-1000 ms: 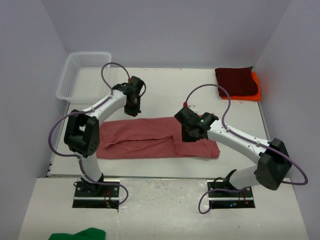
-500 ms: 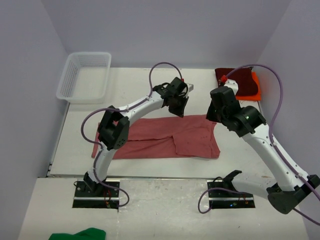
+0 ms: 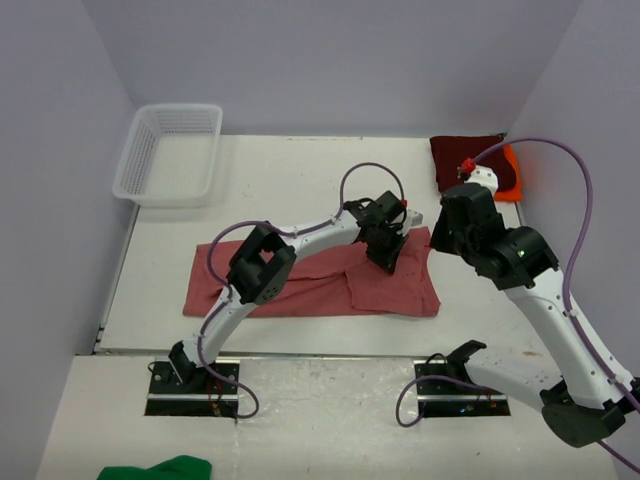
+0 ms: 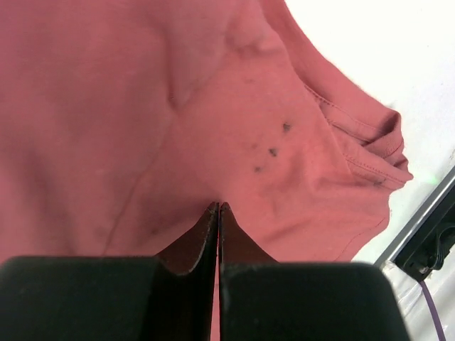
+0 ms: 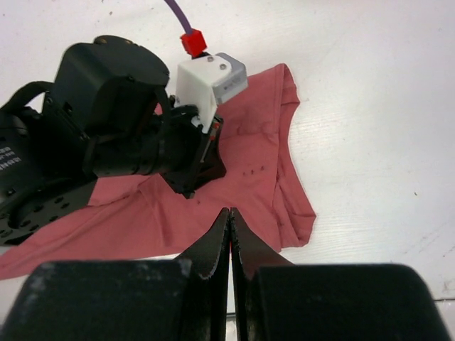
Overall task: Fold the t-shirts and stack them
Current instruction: Rotate the tshirt 90 degrees
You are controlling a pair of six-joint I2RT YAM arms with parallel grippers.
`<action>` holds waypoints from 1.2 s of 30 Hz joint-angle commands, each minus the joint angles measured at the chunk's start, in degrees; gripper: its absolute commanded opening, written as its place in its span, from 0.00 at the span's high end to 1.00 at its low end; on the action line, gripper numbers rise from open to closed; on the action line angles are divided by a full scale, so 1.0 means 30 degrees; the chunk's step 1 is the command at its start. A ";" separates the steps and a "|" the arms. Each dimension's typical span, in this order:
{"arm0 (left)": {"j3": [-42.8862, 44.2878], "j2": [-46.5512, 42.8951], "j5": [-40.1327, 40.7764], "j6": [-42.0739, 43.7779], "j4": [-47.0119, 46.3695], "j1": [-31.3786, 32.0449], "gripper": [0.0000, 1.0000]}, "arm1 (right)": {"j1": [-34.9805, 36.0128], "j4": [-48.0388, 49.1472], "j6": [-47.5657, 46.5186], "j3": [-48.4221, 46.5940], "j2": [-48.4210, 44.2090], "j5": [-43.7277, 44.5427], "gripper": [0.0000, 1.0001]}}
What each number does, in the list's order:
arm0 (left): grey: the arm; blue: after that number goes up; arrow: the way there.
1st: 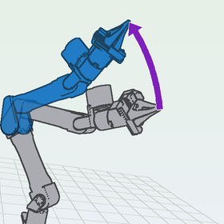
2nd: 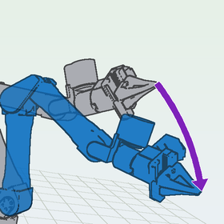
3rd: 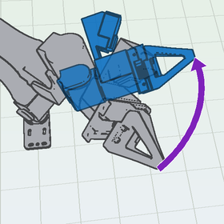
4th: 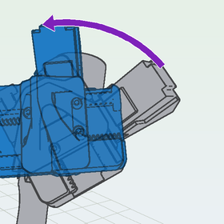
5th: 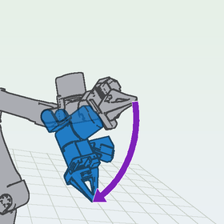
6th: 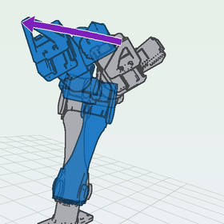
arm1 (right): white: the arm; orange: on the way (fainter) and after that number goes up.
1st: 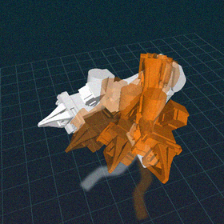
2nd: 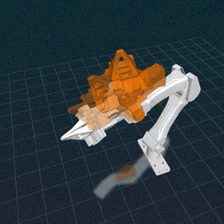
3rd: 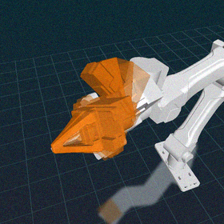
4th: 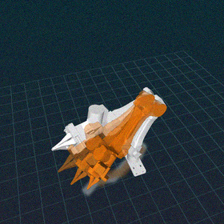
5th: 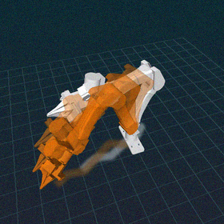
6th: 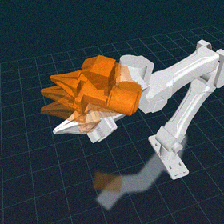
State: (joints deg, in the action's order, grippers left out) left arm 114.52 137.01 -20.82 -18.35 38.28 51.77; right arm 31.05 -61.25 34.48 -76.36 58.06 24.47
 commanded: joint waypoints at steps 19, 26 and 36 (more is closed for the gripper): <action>0.7089 0.6741 -0.1351 0.0201 -0.4057 -0.4274 1.00 | -0.0066 0.0175 -0.0331 0.1253 0.0215 -0.1945 1.00; 0.8731 0.7826 -0.2025 -0.0710 -0.5874 -0.7673 0.98 | -0.0095 0.0113 -0.0418 0.1047 0.0187 -0.2411 1.00; 0.8439 0.6393 -0.2201 0.0109 -0.8976 -0.9902 0.98 | 0.0021 0.3451 -0.0886 0.4354 0.1473 -0.5043 1.00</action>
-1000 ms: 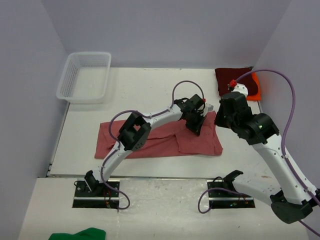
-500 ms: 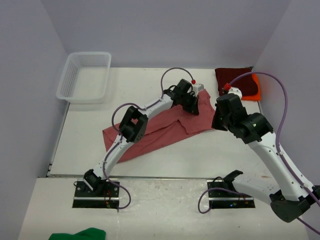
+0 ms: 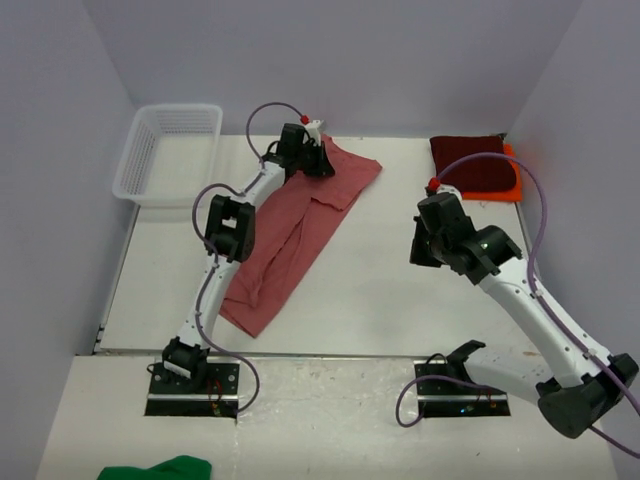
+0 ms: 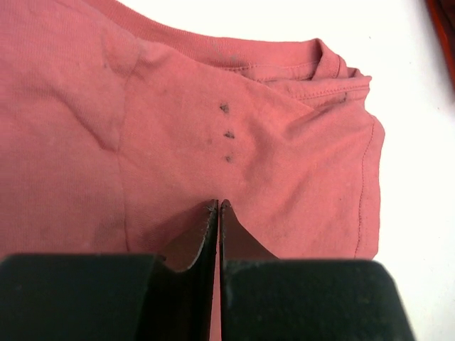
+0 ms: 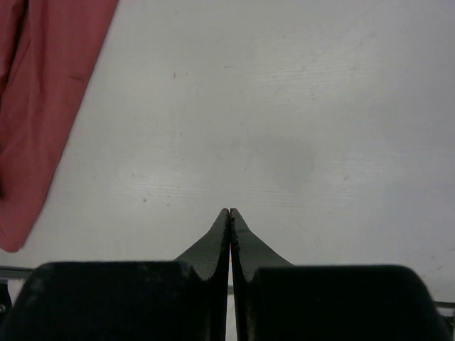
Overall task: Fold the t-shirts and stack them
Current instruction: Rotate the tshirt 90 degrees
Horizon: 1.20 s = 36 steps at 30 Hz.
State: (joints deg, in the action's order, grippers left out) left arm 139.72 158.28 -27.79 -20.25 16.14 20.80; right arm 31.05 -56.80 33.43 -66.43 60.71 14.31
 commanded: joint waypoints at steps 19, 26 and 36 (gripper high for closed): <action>0.0333 -0.9365 0.4715 0.2267 0.3344 0.0216 0.69 | 0.4122 0.7271 -0.1506 -0.1730 1.1283 -0.7083 1.00; -0.3853 -1.4723 1.3125 -0.0483 0.8472 -0.0194 1.00 | 0.5936 0.7859 -0.1767 -0.5647 1.4916 -0.9630 1.00; -1.0506 -1.8832 1.5445 -0.1131 0.9619 -0.0194 1.00 | 0.8311 0.4959 -0.2501 -1.4471 2.2269 -1.2063 1.00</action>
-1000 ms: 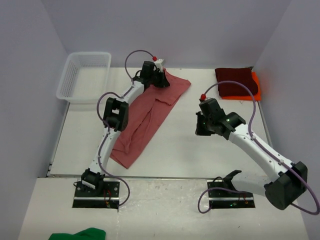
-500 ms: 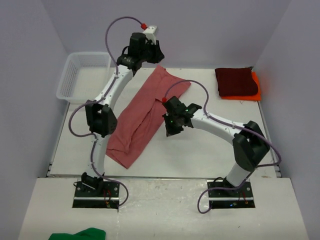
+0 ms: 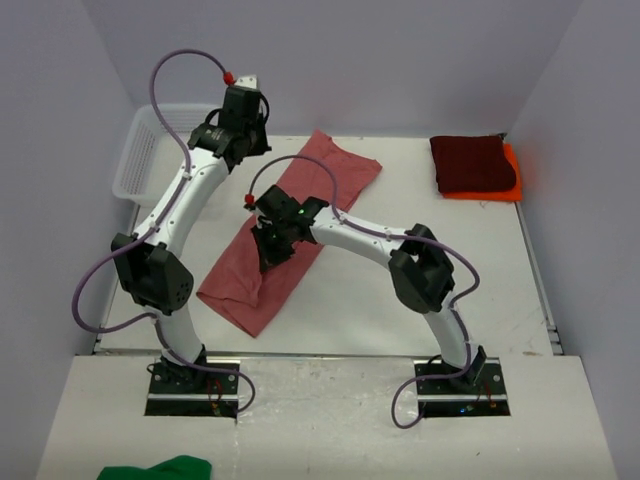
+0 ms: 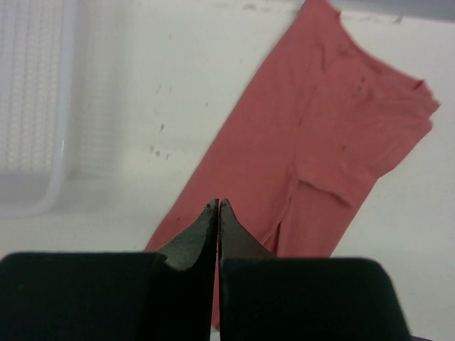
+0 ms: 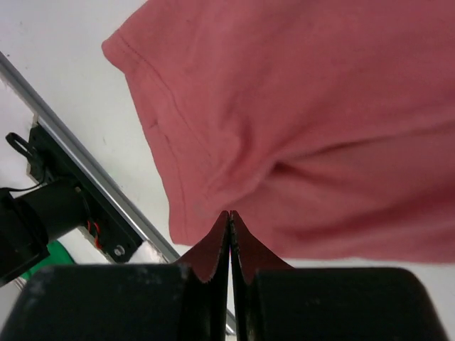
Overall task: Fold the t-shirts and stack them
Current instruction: Rotate the tshirt 90 degrees
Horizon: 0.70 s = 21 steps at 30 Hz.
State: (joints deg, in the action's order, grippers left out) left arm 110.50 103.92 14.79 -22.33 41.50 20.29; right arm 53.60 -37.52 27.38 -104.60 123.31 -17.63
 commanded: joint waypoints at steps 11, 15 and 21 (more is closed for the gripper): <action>-0.1529 -0.2032 0.0491 0.0030 0.1256 -0.0026 1.00 | 0.1380 0.1520 0.1333 0.1261 0.1642 -0.1536 1.00; -0.2260 -0.2120 0.0170 -0.0028 0.0876 -0.0026 1.00 | 0.1380 0.1899 0.1713 0.1992 0.1964 -0.1653 1.00; -0.3023 -0.2062 0.0110 -0.0496 0.0816 -0.0026 1.00 | 0.1380 0.2571 0.4052 0.4475 0.1909 -0.0104 1.00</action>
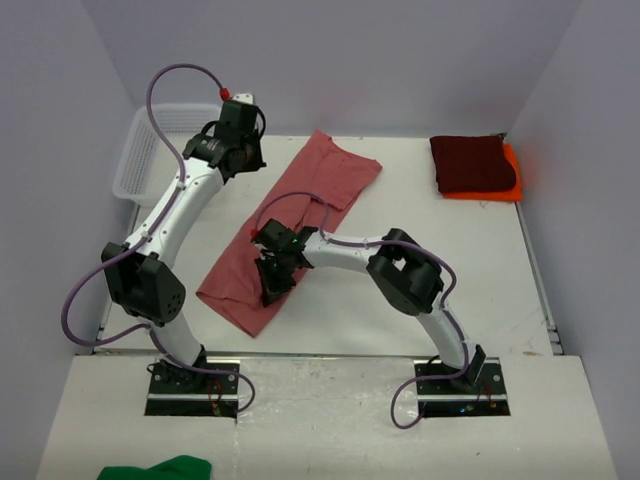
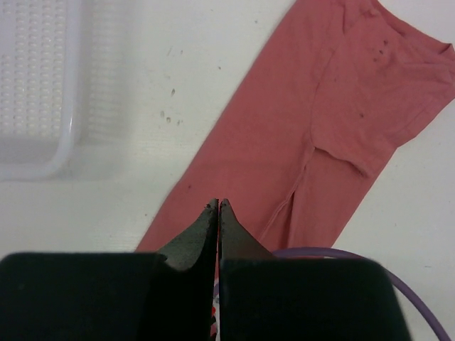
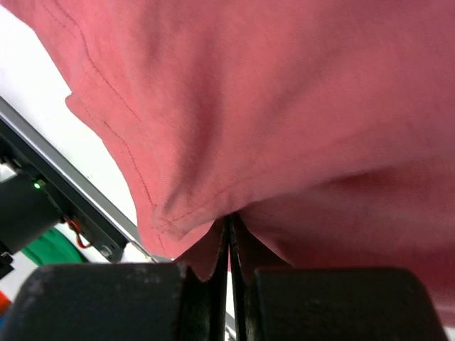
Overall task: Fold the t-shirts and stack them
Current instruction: Rotate the tshirt 90 degrees
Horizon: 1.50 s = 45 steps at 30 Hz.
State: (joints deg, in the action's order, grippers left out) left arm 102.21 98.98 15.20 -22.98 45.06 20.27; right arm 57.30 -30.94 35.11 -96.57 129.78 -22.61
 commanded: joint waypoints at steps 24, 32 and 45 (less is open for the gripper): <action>-0.7438 -0.2026 -0.0937 -0.1157 -0.1162 0.2497 1.00 | -0.3512 0.0791 0.9506 1.5753 -0.9944 1.0437 1.00; -1.1124 -0.3519 -0.3865 -0.1186 -0.2801 0.4433 1.00 | -0.4714 -0.0994 0.9566 1.6372 -1.2818 1.1989 1.00; -1.6637 -0.7590 -0.5741 -0.1947 -0.4207 0.6508 0.77 | -0.4890 0.0085 0.7486 1.5169 -1.1823 1.0644 1.00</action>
State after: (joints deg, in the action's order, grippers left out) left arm 54.30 78.76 0.43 -27.03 35.70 37.15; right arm 42.74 -30.22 59.55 -50.70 92.36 7.84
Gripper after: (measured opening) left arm 0.226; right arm 0.003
